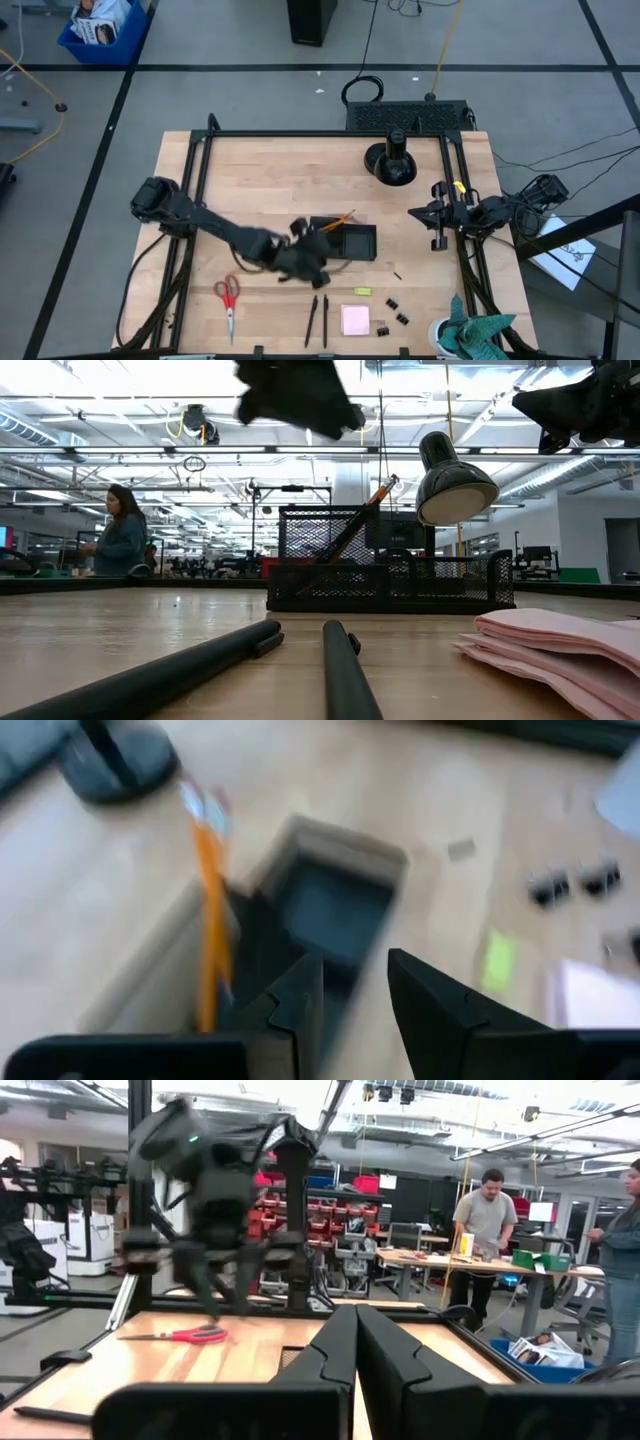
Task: Pick and place office supplies into organizer
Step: Put the black pen into the black desk organizer
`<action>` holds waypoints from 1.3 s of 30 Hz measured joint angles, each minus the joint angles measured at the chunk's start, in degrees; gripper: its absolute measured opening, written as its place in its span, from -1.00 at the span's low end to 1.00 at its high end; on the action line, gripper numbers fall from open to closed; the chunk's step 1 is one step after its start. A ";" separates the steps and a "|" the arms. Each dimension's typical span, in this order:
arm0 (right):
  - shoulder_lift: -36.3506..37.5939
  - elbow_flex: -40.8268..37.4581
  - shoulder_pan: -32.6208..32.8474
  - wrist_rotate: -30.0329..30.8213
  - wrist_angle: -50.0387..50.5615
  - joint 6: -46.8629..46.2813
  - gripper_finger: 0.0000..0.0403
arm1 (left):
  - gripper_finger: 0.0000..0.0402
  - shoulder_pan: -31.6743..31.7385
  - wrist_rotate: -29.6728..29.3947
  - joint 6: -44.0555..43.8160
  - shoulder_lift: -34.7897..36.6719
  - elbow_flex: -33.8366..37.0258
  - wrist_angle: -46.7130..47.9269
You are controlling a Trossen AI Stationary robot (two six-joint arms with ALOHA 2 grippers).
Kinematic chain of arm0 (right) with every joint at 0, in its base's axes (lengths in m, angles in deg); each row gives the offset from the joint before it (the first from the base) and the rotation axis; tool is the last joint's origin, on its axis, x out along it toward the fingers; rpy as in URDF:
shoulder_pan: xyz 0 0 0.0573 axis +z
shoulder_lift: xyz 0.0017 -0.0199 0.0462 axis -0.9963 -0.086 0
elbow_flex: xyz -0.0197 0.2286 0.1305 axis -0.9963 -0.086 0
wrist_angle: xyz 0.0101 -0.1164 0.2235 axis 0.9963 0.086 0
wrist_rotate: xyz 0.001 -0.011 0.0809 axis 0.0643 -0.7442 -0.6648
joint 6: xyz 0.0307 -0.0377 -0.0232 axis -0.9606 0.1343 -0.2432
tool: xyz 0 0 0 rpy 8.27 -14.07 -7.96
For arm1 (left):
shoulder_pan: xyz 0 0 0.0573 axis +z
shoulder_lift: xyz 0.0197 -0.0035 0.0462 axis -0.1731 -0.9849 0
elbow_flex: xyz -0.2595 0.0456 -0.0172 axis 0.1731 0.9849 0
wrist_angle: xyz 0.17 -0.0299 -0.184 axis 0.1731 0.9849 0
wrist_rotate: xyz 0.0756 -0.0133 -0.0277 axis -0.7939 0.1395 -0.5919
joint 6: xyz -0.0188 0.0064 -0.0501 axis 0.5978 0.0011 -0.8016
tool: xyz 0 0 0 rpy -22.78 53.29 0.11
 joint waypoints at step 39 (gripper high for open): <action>-1.36 -0.01 -0.02 -0.07 -0.40 -2.14 -0.98 | -0.40 -8.07 24.03 -41.42 -18.63 -5.20 5.73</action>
